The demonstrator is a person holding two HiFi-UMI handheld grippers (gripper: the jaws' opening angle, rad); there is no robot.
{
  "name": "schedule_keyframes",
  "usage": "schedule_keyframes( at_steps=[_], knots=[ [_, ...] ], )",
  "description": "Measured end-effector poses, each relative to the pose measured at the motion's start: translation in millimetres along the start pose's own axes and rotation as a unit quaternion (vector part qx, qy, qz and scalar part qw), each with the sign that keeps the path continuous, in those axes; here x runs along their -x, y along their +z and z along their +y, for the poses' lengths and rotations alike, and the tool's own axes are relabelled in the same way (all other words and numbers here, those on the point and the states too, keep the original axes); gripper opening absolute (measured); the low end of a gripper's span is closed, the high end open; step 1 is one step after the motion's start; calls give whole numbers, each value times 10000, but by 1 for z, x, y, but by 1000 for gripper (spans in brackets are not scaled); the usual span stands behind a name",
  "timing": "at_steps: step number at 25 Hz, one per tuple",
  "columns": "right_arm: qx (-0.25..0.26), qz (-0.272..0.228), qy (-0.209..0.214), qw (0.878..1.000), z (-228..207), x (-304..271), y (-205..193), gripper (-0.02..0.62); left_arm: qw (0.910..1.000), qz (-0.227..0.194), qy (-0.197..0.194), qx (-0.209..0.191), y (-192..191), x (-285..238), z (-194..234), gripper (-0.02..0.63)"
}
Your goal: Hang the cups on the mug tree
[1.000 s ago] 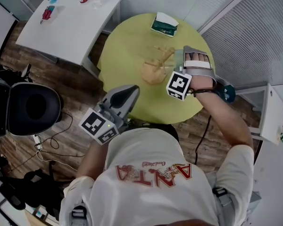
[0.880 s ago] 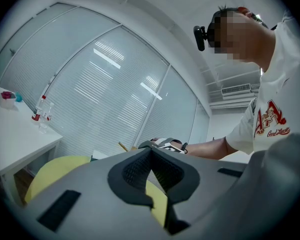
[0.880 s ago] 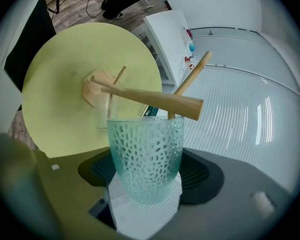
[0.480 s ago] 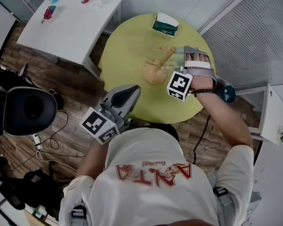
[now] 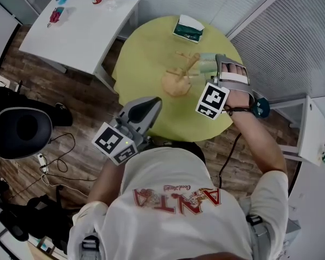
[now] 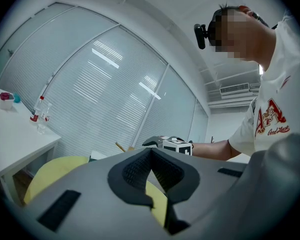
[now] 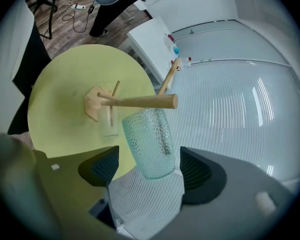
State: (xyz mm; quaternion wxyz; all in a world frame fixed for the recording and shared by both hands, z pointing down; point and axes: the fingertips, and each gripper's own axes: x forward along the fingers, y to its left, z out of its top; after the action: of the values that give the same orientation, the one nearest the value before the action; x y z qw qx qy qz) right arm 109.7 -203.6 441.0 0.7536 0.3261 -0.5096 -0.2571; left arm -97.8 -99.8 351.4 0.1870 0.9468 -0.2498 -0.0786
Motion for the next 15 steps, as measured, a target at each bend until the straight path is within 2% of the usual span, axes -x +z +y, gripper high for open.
schedule_keyframes(
  at_steps=[4,6,8,11,13,15],
  knots=[
    [-726,-446,42,9964,-5,19,-3,353,10000,19,-24,-12,-1,-4,-4,9],
    [-1325,-774,76,9881,-9,31,-5,345,10000,28,-11,-25,-1,-6,-4,9],
    [-2007,-1113,107,9733,-13,45,-9,309,10000,53,32,-45,0,-7,-5,9],
    [-3147,-1664,214,9342,-20,71,-16,230,9998,109,118,-75,0,-10,-3,9],
    [-3871,-2051,292,8984,-25,88,-18,178,9998,138,159,-71,0,-12,0,9],
    [-4527,-2485,430,8553,-27,101,-19,129,9997,162,167,-55,1,-16,2,9]
  ],
)
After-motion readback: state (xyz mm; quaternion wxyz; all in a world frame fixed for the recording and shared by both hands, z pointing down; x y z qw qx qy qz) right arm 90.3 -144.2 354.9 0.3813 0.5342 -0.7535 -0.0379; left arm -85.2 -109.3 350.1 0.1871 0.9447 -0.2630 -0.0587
